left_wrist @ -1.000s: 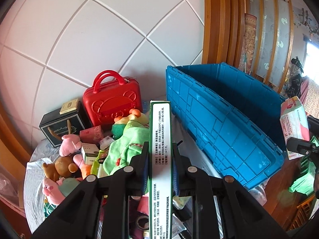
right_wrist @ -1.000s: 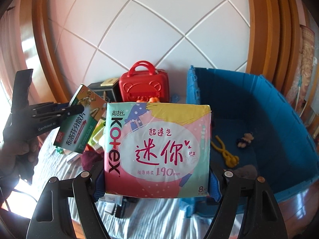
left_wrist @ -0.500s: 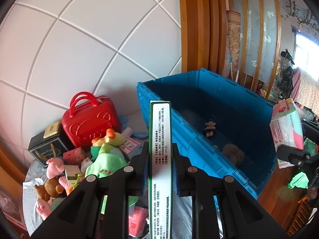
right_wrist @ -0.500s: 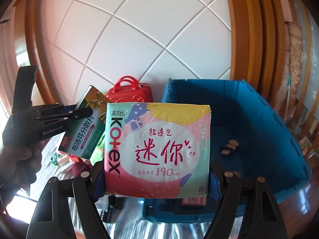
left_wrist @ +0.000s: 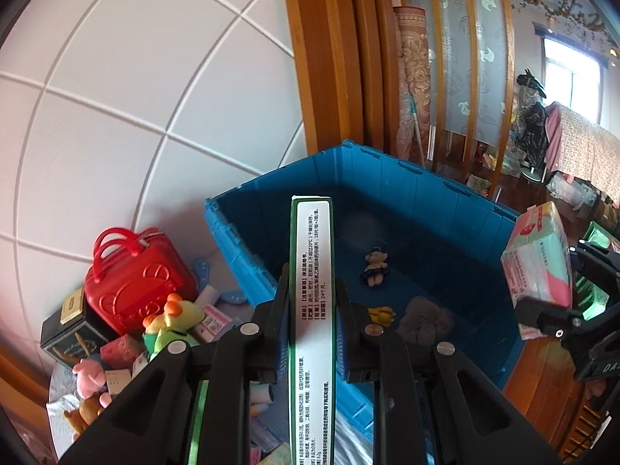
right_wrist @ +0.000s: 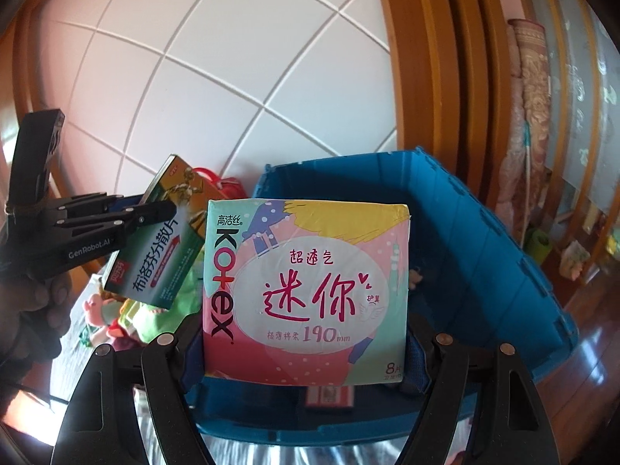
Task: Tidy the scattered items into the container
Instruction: 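Lift the medicine box and Kotex pack and carry both over the blue crate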
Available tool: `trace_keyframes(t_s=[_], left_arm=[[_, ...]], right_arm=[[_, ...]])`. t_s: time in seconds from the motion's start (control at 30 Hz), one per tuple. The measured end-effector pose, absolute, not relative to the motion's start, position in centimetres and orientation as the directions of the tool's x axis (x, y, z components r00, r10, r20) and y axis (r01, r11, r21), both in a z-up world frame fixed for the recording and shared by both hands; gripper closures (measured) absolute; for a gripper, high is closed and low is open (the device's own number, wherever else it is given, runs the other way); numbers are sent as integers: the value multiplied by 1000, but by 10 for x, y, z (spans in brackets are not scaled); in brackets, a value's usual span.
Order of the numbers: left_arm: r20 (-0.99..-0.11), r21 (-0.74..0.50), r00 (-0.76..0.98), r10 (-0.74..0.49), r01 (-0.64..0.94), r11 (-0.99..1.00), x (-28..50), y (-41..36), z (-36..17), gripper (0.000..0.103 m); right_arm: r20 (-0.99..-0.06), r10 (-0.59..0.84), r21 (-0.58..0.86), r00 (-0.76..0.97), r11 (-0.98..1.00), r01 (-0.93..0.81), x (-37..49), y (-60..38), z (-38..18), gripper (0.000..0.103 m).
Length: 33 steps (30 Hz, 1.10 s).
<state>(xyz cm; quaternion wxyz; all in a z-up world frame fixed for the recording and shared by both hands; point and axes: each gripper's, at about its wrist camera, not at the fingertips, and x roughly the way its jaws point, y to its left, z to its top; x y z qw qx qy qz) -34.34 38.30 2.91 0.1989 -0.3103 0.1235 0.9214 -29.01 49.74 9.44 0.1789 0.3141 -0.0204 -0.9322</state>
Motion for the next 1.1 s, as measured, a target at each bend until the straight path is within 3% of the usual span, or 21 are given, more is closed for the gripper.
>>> trace_keyframes(t_s=[1.1], left_arm=[[-663, 108, -634, 397, -606, -788, -425, 503, 17, 84]], right_arm=[[-660, -193, 160, -726, -980, 115, -368, 587, 66, 25]])
